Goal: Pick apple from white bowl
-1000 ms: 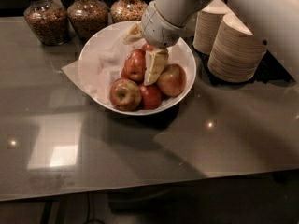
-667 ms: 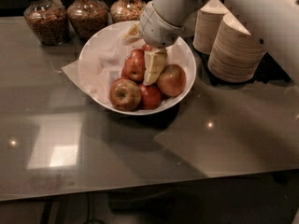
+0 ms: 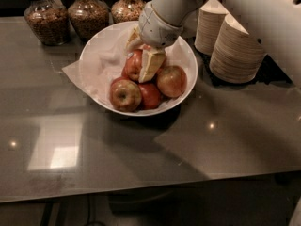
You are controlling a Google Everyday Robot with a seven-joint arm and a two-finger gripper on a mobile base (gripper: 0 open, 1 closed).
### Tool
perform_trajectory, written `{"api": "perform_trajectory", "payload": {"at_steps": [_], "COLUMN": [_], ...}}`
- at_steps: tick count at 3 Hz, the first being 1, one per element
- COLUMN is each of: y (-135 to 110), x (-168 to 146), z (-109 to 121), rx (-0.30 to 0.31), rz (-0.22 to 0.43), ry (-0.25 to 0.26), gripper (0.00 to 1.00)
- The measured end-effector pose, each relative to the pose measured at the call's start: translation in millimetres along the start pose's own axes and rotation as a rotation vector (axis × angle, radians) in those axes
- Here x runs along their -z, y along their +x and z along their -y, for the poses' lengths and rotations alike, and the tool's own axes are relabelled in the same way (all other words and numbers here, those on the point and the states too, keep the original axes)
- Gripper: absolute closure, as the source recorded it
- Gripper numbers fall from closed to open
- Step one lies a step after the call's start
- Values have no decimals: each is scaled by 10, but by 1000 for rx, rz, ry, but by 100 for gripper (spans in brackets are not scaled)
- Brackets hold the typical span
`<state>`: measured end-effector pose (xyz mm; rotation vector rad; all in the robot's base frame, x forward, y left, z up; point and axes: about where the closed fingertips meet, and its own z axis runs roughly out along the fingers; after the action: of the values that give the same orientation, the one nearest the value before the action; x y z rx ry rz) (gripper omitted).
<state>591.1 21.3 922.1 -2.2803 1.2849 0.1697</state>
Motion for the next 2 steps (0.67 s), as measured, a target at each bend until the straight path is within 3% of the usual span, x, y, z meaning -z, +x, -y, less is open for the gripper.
{"api": "perform_trajectory", "payload": {"at_steps": [1,2], "y": [0,0], "x": [0,0], "z": [0,0], "rx": [0,0], "rz": [0,0], "ry": [0,0], "gripper": [90,100]}}
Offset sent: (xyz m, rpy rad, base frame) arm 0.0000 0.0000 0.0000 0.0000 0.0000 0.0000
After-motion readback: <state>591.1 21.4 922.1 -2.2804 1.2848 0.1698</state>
